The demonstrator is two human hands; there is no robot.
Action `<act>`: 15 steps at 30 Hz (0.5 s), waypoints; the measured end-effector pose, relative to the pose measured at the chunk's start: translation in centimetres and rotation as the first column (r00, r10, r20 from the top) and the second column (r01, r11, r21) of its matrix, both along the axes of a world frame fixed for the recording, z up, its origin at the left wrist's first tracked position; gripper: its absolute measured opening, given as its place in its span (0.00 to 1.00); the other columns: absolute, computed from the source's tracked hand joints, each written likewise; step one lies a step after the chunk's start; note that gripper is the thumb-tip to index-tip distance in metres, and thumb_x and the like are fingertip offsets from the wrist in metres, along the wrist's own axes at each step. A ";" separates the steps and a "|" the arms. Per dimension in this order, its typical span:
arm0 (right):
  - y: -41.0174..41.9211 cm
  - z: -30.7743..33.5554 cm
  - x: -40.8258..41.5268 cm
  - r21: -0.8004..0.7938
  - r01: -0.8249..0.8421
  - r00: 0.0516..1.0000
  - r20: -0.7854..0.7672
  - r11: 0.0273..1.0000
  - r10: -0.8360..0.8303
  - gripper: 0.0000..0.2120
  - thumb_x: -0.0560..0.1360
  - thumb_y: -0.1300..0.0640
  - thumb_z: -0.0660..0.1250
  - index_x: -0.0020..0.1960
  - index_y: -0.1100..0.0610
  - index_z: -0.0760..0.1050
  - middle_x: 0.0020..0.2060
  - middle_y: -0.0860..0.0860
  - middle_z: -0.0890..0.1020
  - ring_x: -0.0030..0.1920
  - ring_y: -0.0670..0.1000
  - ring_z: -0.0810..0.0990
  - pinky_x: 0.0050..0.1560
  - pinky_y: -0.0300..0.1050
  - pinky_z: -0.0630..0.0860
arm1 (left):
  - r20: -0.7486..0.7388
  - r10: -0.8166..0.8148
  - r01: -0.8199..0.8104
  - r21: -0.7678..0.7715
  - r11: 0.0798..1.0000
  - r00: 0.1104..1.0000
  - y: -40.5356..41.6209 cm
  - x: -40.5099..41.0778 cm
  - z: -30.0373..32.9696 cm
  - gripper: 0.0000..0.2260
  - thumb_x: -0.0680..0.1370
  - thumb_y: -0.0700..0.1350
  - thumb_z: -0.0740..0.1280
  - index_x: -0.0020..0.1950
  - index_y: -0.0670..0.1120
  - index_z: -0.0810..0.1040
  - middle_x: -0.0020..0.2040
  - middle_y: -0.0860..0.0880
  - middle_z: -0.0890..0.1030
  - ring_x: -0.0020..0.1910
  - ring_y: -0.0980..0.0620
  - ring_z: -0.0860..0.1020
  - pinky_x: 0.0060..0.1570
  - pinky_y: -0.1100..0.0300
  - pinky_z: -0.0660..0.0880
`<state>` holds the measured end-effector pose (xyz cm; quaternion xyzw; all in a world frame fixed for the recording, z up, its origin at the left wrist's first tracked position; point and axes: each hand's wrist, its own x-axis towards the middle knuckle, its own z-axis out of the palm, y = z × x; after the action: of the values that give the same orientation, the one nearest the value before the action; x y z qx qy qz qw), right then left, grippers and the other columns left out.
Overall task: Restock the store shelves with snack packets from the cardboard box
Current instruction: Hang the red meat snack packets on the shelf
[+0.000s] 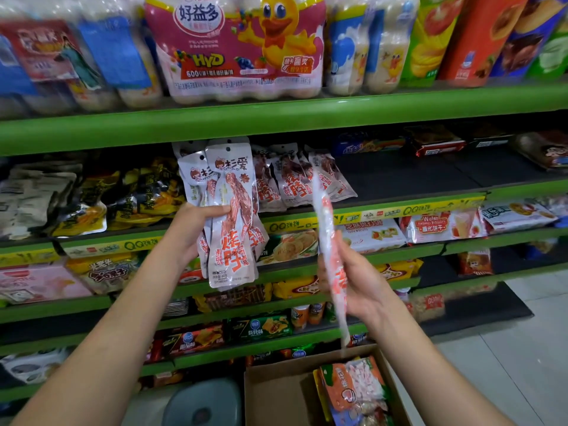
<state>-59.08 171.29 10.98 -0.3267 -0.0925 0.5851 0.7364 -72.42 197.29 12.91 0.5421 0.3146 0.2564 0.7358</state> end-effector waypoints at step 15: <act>-0.9 -0.6 0.2 -0.045 -0.042 0.875 0.480 0.998 0.058 0.41 0.67 0.81 0.67 0.68 0.44 0.74 0.61 0.57 0.82 0.50 0.57 0.84 0.52 0.53 0.82 | -0.024 0.012 -0.012 -0.007 1.000 1.000 0.3 0.1 -0.2 0.17 0.74 0.33 0.72 0.62 0.41 0.79 0.52 0.41 0.86 0.48 0.41 0.86 0.42 0.50 0.83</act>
<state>-58.89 170.36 10.36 -0.4714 -0.2712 0.5059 0.6695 -72.31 197.58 12.71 0.5406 0.3276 0.2531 0.7324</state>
